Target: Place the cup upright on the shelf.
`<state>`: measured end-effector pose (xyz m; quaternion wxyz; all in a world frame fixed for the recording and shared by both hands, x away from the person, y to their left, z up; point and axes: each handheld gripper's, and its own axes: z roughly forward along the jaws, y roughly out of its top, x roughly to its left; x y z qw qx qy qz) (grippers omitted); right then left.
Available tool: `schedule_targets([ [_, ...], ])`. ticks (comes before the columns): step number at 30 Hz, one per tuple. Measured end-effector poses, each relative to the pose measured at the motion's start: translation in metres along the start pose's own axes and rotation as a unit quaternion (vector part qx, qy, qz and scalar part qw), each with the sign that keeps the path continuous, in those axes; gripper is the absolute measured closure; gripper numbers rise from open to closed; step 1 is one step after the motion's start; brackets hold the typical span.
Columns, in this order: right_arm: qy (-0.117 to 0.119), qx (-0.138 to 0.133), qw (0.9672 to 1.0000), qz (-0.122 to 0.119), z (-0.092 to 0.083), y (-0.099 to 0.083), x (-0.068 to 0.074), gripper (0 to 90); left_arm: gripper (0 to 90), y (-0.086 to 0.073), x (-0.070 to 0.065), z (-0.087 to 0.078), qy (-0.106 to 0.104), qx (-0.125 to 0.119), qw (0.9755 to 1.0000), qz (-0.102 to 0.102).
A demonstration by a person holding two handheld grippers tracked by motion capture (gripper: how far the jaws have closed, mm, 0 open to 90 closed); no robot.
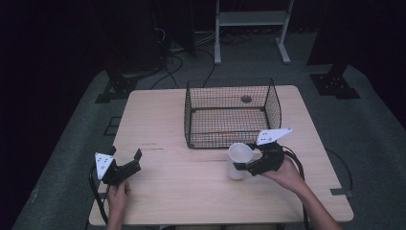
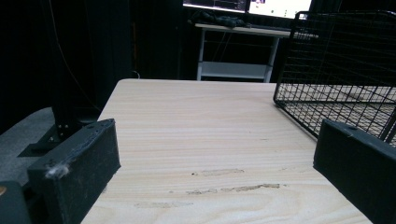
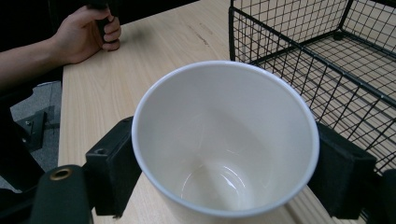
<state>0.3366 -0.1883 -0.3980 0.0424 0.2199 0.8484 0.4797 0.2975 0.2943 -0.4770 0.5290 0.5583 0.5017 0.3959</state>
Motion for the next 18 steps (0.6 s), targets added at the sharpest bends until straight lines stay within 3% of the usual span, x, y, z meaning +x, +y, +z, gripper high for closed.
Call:
schedule_targets([
  [7,0.013,-0.004,0.9999,-0.006,-0.003,0.011,-0.002,19.4,0.0,0.000,0.000,0.000,0.000,0.001,1.0000,0.001],
  [18,0.031,-0.008,0.9994,-0.010,-0.010,0.032,-0.016,19.4,0.0,0.000,0.000,0.000,0.000,0.001,1.0000,-0.001],
])
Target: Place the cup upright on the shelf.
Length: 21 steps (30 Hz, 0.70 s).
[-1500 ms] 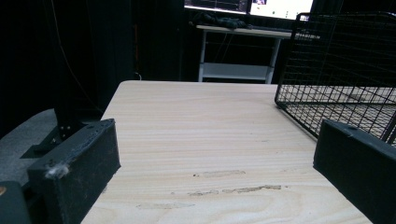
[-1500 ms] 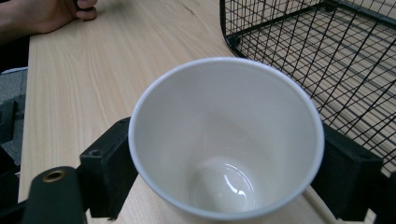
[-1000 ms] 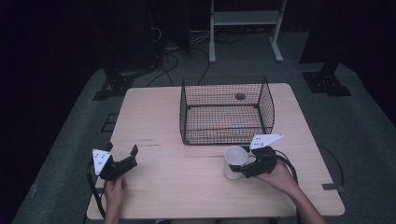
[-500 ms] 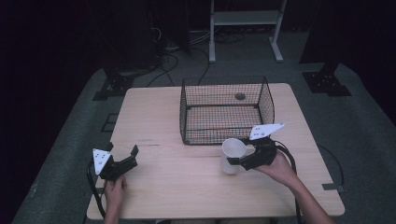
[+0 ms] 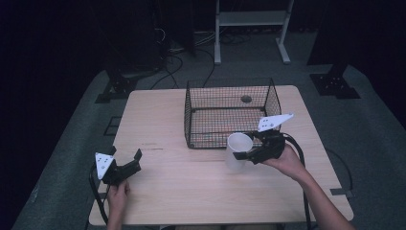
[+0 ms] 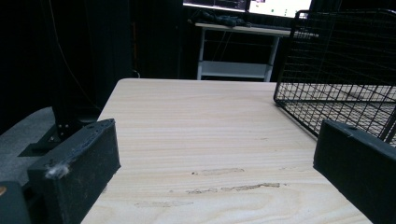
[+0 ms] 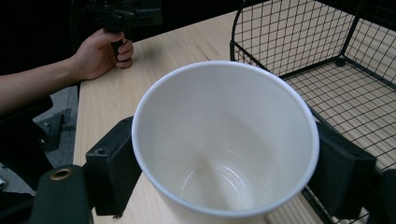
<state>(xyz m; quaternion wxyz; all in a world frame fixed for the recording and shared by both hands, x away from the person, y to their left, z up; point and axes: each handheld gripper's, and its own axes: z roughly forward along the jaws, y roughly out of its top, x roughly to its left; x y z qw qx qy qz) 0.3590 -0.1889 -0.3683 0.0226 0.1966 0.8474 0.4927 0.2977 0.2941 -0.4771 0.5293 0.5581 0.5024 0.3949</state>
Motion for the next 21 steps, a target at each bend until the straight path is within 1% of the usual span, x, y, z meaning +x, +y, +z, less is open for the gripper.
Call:
schedule_targets([
  [3,0.002,-0.001,1.0000,-0.005,-0.001,0.006,-0.003,19.4,0.0,0.000,0.000,0.000,0.000,0.000,1.0000,-0.001],
  [6,0.006,0.002,1.0000,-0.003,-0.001,0.011,-0.005,19.4,0.0,0.000,0.000,0.000,0.000,0.000,1.0000,0.000],
  [12,0.013,0.007,0.9999,-0.005,0.002,0.017,-0.007,19.4,0.0,0.000,0.000,0.000,-0.001,0.000,1.0000,0.001],
  [14,0.014,0.008,0.9998,-0.009,0.002,0.020,-0.007,19.3,0.0,0.000,-0.001,0.000,-0.001,0.000,1.0000,0.001],
  [21,0.022,0.006,0.9997,-0.013,0.003,0.028,-0.011,19.4,0.0,0.000,-0.001,0.000,-0.001,0.000,1.0000,0.000],
])
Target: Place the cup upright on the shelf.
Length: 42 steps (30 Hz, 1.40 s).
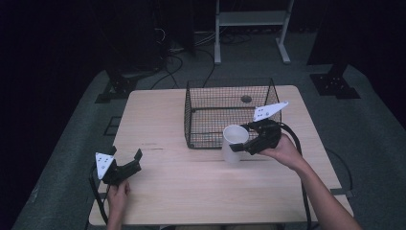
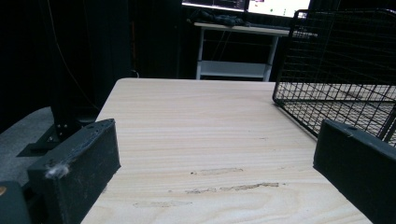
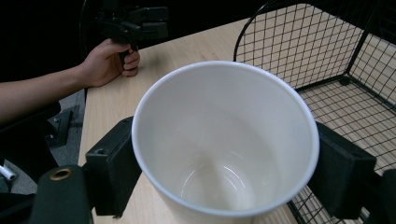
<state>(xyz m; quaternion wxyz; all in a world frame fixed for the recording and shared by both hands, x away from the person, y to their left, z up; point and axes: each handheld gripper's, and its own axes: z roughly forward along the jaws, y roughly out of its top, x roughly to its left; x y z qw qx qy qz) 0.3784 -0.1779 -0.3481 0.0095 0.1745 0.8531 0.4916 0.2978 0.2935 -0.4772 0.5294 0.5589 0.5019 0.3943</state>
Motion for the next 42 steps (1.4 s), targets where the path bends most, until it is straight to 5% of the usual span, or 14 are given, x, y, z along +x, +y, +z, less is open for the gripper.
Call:
schedule_targets([
  [31,0.006,-0.003,0.9996,-0.028,0.002,0.050,-0.017,19.5,0.0,0.000,0.000,0.000,-0.001,0.001,1.0000,0.001],
  [42,0.014,-0.006,0.9997,-0.021,0.004,0.063,-0.025,19.4,0.0,0.000,0.000,-0.001,-0.001,0.000,1.0000,-0.001],
])
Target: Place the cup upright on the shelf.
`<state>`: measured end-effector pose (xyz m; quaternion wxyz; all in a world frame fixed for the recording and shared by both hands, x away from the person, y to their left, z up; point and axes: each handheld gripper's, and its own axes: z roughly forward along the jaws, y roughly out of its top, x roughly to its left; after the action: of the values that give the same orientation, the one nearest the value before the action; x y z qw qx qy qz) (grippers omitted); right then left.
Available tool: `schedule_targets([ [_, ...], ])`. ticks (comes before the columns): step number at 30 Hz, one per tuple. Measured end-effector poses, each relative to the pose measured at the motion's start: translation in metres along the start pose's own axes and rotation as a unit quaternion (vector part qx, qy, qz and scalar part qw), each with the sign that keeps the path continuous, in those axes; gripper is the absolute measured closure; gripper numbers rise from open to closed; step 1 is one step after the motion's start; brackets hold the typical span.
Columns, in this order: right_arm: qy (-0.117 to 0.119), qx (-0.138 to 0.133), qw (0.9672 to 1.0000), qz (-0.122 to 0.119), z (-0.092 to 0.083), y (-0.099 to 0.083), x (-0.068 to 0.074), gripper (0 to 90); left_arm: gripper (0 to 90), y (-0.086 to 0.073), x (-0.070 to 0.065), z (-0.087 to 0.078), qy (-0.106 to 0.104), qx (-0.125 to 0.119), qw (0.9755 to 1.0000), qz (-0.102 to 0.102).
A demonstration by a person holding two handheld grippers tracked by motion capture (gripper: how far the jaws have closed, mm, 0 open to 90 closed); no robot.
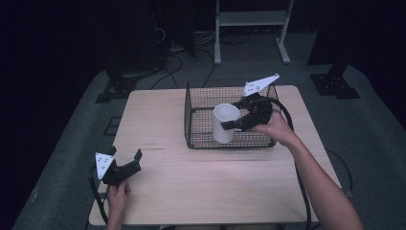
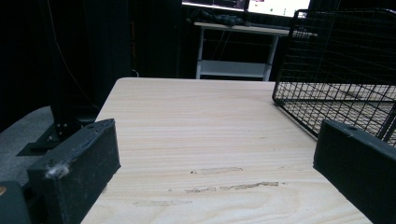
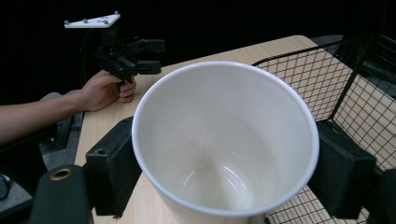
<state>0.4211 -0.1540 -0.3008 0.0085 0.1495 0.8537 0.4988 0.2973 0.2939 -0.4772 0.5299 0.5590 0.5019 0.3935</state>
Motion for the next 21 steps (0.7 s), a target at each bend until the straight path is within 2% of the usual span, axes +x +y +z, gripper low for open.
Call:
schedule_targets([
  [10,-0.005,-0.003,1.0000,0.000,0.002,0.011,-0.012,19.4,0.0,0.000,0.000,0.000,0.000,0.000,1.0000,0.001],
  [21,-0.009,0.009,0.9999,0.000,0.010,0.023,-0.026,19.4,0.0,0.000,0.000,0.000,-0.001,0.000,1.0000,0.001],
])
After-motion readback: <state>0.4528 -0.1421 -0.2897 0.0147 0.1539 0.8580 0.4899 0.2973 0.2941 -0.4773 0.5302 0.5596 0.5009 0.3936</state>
